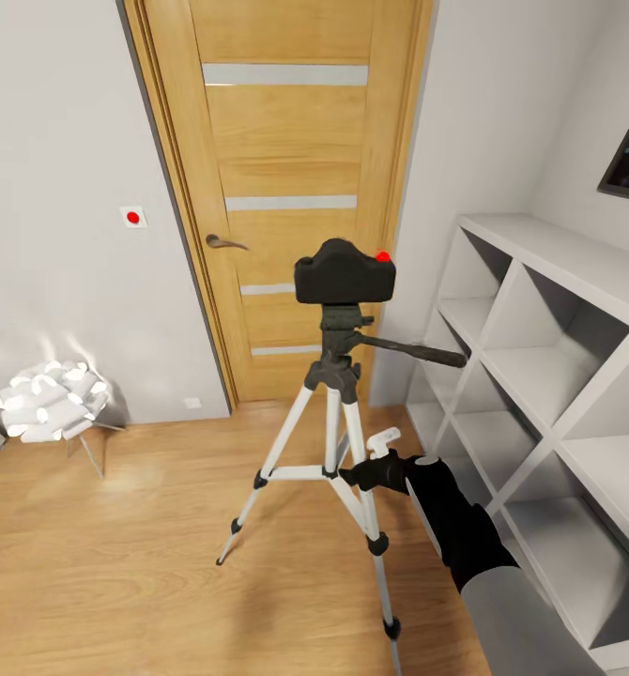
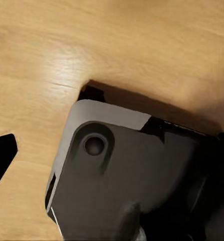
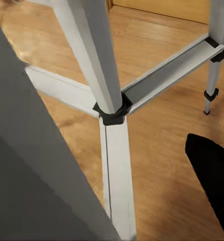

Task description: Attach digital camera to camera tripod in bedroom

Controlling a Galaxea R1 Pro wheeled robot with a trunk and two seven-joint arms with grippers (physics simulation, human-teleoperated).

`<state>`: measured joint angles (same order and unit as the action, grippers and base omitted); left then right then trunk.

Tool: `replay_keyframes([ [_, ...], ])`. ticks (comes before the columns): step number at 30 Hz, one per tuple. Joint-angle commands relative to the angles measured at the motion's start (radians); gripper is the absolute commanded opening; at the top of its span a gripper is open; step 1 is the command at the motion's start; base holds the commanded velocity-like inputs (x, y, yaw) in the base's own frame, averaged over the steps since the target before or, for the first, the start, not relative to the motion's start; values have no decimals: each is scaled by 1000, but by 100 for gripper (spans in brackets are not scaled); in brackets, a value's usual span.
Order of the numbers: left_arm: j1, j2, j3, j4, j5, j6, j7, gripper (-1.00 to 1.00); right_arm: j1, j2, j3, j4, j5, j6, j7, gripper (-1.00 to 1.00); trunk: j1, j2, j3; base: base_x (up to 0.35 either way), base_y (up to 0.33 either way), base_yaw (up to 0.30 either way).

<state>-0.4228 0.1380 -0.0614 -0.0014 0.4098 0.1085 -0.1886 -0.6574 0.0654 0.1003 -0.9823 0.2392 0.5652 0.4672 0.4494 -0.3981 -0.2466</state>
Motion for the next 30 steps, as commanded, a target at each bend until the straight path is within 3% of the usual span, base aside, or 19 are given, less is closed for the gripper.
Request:
replay_keyframes([
  [1,11,-14,-6,0,15,7,45,100,-1,1,-1,0,6,5,8,100,1,-2,-2,0,0,0],
  [4,26,-31,-6,0,21,6,131,100,-1,1,-1,1,6,5,8,100,1,-2,-2,0,0,0],
  [9,38,-41,-6,0,23,2,186,100,-1,1,-1,2,6,4,7,100,1,-2,-2,0,0,0],
  [22,47,-49,-6,0,26,6,218,100,-1,1,-1,2,6,5,2,100,1,-2,-2,-8,0,0],
  [30,47,-51,-6,0,26,4,223,100,-1,1,-1,2,6,5,-3,100,1,-2,-2,-237,0,0],
])
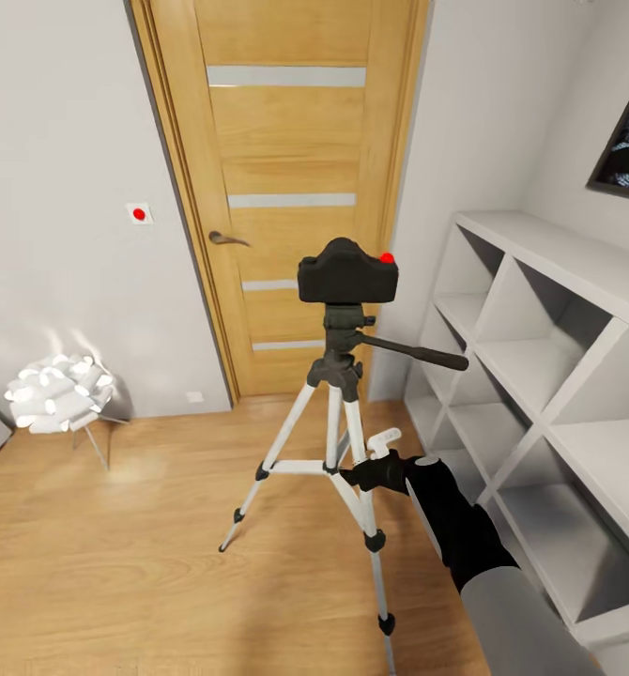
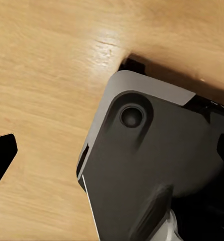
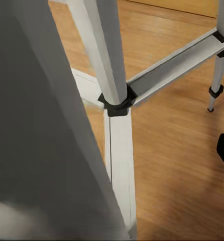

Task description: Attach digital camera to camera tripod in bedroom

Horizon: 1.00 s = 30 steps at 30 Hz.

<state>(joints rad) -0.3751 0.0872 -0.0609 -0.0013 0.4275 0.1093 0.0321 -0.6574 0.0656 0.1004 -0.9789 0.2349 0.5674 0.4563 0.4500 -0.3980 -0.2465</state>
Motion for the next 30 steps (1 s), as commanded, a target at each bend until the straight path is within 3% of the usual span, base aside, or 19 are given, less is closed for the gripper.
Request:
replay_keyframes([
  [1,-1,0,-7,0,8,3,3,100,-1,0,-1,-1,11,3,8,100,0,-2,-2,-317,0,0],
  [30,-1,0,-7,0,8,7,2,100,-1,-1,-5,-1,10,8,2,100,0,-2,-2,-340,0,0],
])
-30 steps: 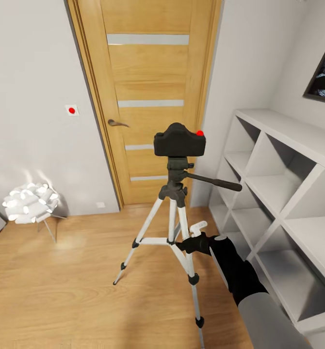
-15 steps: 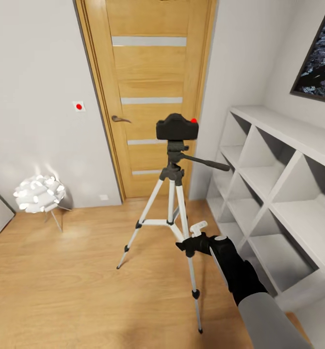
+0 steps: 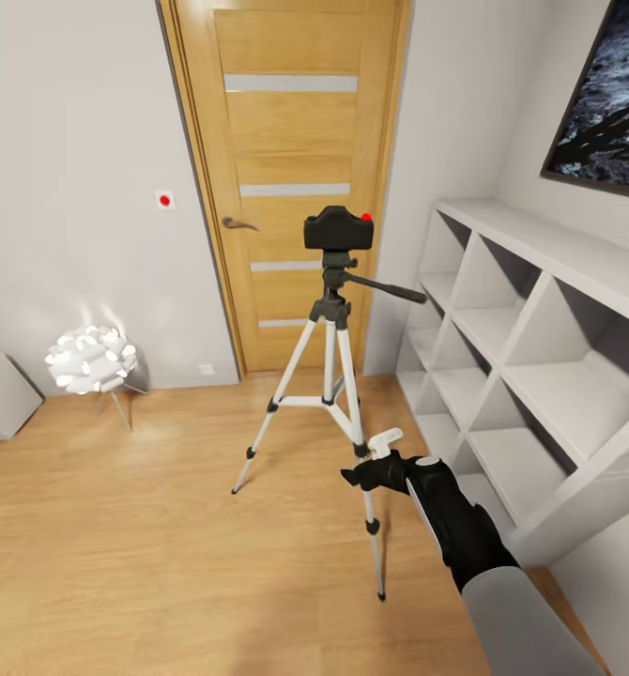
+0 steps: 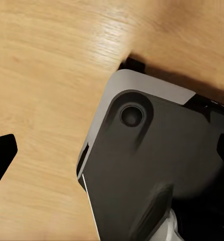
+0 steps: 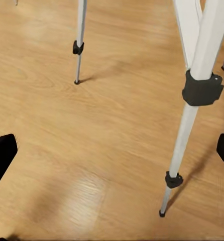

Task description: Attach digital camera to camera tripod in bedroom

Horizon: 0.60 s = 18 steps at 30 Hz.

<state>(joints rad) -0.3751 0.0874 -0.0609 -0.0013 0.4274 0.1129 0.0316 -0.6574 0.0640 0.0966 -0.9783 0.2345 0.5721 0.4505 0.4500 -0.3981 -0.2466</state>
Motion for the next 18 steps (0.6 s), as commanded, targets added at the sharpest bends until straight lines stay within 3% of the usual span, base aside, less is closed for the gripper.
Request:
replay_keyframes([
  [1,-1,0,-7,0,8,4,2,100,-1,-1,-1,-1,10,4,8,100,0,-2,-2,-262,0,0],
  [4,-1,2,-7,0,8,3,2,100,-1,-7,-1,9,9,7,8,100,0,-2,-2,-171,0,0],
  [10,-1,4,-7,0,9,-2,2,100,-1,-31,-1,121,5,5,8,100,0,-2,-2,-53,0,0],
  [16,-1,4,-7,0,8,-3,2,100,-1,-58,-2,338,0,-14,7,100,0,-2,-2,-14,0,0],
  [18,-1,5,-7,0,8,-4,2,100,-1,-72,-3,473,-1,-51,7,100,0,-2,-2,-4,0,0],
])
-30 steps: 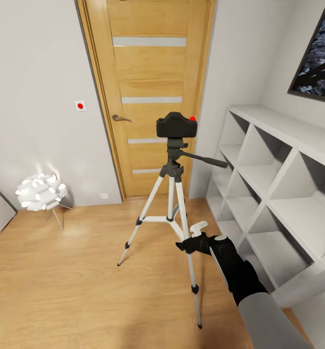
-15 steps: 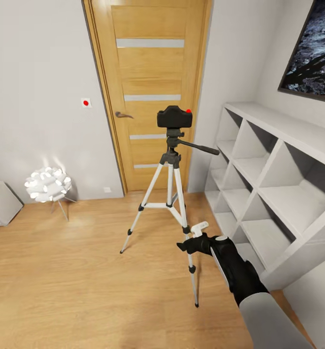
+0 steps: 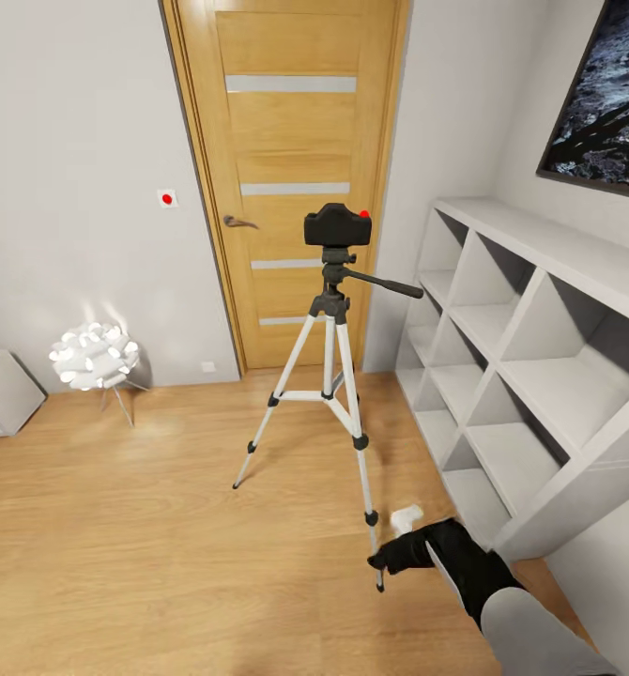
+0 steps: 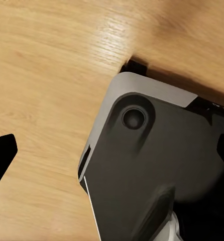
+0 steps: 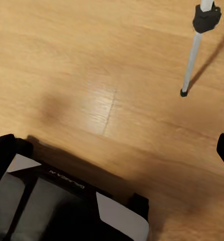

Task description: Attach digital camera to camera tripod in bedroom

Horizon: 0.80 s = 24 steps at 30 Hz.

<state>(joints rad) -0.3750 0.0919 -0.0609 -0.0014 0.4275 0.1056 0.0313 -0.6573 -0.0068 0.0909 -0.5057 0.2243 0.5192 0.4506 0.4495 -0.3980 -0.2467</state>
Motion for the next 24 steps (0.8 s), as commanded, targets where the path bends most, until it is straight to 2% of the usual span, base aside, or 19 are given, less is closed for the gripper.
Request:
replay_keyframes([
  [1,-1,0,-7,0,8,4,2,100,-1,-5,3,47,9,-18,7,100,0,-2,-2,-3,0,0],
  [7,-1,0,-7,0,9,3,2,100,-1,-29,3,347,8,-192,0,100,0,-2,-2,-1,0,0],
  [10,-1,-1,-7,0,8,3,2,100,-7,-37,2,462,7,-288,-19,100,0,-2,-2,0,0,0],
  [13,-1,-1,-7,0,8,2,2,100,-1,-40,2,497,7,-329,-41,100,0,-2,-2,0,0,0],
  [16,-1,-1,-7,0,8,2,2,100,30,-41,1,518,6,-353,-68,100,0,-2,-2,0,0,0],
  [22,-1,-1,-7,0,8,3,2,100,144,-49,0,534,-1,-373,-123,100,0,-2,-2,0,0,0],
  [24,0,-2,-7,1,8,3,2,100,202,-55,0,537,-22,-377,-146,100,0,-2,-2,0,0,0],
])
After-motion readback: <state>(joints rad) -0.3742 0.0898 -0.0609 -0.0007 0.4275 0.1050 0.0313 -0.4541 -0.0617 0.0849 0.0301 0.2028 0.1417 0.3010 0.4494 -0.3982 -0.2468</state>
